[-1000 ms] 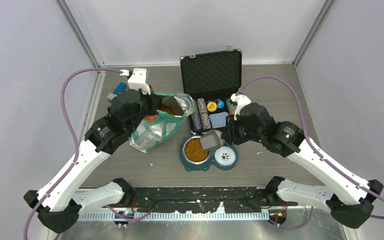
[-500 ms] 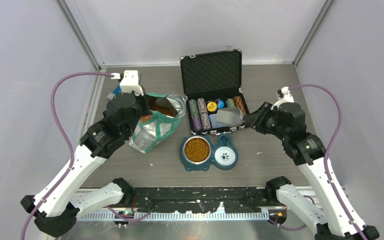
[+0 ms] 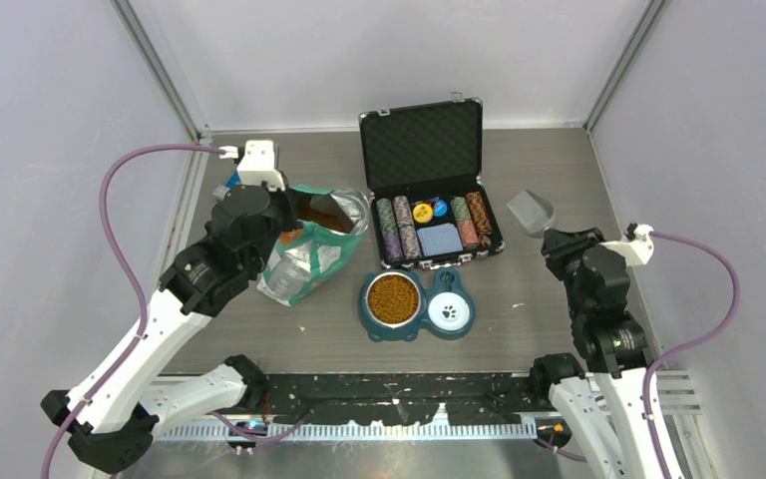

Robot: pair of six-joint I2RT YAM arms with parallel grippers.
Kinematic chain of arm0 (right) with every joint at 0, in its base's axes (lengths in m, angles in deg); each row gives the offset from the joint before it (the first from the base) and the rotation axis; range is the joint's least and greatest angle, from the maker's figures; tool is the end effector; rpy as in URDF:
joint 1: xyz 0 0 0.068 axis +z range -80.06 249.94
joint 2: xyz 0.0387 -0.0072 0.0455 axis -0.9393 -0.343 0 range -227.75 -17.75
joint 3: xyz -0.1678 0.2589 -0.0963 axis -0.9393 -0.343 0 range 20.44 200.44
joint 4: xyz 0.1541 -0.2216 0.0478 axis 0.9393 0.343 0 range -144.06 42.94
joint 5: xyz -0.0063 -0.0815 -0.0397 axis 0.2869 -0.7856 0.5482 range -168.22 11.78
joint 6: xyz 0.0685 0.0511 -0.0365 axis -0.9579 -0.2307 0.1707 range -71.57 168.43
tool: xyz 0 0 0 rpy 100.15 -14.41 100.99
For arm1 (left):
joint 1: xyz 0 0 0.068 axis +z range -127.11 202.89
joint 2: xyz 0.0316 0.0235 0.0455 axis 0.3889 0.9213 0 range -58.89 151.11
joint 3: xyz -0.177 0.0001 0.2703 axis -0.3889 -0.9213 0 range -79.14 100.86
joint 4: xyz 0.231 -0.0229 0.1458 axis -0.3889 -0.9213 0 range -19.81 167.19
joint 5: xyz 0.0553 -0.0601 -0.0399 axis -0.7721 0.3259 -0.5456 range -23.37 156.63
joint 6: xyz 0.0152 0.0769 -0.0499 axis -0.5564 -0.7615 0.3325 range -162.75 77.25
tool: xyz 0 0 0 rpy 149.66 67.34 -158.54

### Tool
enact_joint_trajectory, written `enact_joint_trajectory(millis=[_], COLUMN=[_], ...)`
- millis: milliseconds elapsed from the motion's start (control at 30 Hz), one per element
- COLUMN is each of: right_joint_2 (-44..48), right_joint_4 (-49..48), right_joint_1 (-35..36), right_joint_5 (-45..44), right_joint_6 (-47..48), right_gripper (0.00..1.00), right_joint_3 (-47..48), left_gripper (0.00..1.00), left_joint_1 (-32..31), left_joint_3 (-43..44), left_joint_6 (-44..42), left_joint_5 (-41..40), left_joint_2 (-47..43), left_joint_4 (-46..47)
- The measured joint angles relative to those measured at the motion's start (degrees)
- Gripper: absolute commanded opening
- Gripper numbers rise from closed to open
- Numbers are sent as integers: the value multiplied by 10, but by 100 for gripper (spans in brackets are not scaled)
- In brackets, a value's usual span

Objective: Serve the pet food

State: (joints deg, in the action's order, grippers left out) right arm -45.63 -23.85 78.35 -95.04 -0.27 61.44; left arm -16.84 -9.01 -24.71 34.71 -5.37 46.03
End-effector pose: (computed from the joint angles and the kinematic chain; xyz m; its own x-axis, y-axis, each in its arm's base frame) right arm 0.1284 -0.0056 0.3329 -0.0916 0.7134 -0.6947 0.3066 0.6839 0.6620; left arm 0.1845 -0.0957 0.4623 -0.2298 -0.1508 -0.9615 0.0818 0.9814 -0.1735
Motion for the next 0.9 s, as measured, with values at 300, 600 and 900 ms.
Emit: enact_joint_trajectory(millis=[300,600,900], right_joint_2=[9,0,-13], right_joint_4=[-11,-20,-34], right_joint_1=[-1,-1,-1], right_joint_5=[-110,-157,-158], right_joint_6=[-15,-64,-98], right_gripper=[5,5,60], right_joint_3=[-55,-163,-195], left_gripper=[0,0,0], left_joint_1=[0,0,0], left_joint_3=[0,0,0], left_joint_6=[0,-1,-2], left_joint_5=[-5,-24,-30], left_joint_2=[0,-11,-12], left_joint_4=[0,-11,-15])
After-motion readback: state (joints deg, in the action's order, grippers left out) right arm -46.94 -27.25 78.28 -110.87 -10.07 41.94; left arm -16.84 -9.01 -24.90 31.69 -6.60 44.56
